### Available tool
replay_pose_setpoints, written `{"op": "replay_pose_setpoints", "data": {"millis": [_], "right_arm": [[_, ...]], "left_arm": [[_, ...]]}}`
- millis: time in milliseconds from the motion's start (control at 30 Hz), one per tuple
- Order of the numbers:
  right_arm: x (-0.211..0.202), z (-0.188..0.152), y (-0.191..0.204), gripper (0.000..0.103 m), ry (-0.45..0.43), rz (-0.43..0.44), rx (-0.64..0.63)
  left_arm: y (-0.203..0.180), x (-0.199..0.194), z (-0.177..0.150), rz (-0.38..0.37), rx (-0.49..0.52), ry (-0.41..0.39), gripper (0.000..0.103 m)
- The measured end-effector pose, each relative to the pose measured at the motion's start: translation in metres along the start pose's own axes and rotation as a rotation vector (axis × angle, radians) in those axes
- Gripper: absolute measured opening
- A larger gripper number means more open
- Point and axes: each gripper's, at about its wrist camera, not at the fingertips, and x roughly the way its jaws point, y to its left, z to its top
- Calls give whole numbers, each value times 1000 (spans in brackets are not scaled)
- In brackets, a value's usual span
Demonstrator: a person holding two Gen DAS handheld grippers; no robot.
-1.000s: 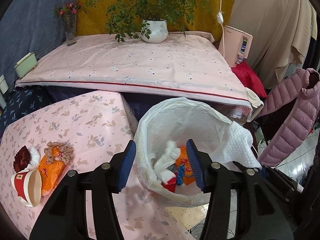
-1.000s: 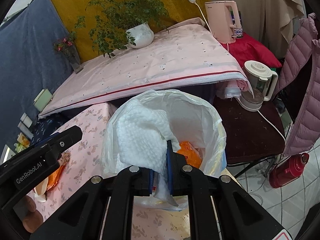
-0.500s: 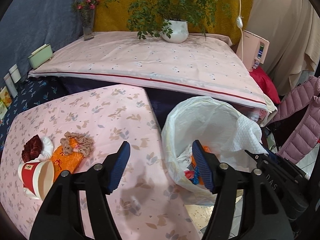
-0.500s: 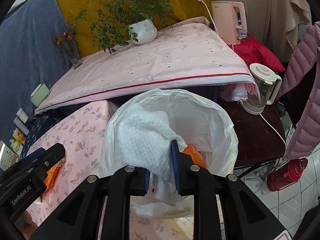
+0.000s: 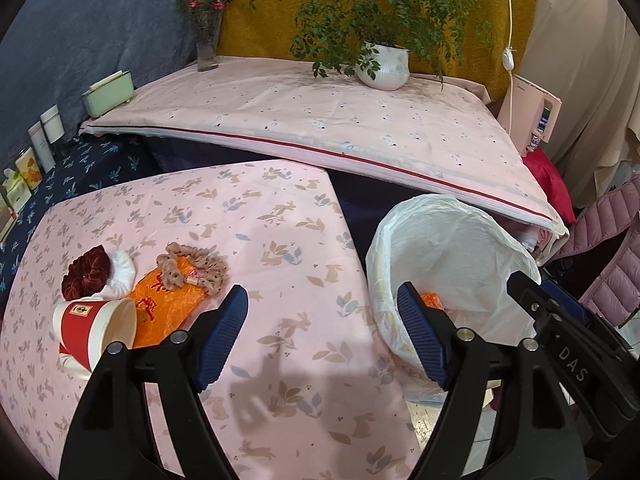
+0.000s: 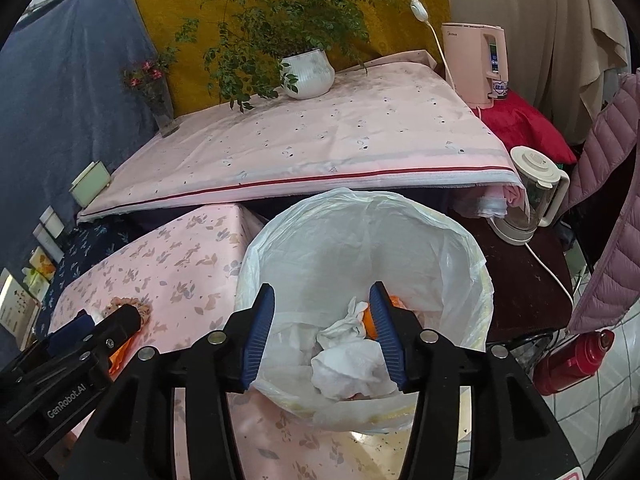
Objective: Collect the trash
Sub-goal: 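Open both tools over the bin, dropping the glove and wet wipe inside, then move both tools back from the bin to the paper cups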
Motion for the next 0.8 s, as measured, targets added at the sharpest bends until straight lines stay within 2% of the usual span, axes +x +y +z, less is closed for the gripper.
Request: {"op": "replay_pose_setpoints", "data": {"millis": [300, 500, 600, 800], "right_arm": [[-14, -7, 24, 54, -12, 16, -41], [-19, -14, 39, 54, -4, 36, -65], [-22, -19, 49, 54, 0, 49, -81], [-26, -32, 71, 55, 14, 80, -117]], "left_arm": [[24, -12, -9, 34, -47, -8, 78], [47, -20, -17, 70, -84, -9, 79], [61, -25, -22, 96, -108, -17, 87], [93, -34, -33, 140, -148, -19, 87]]}}
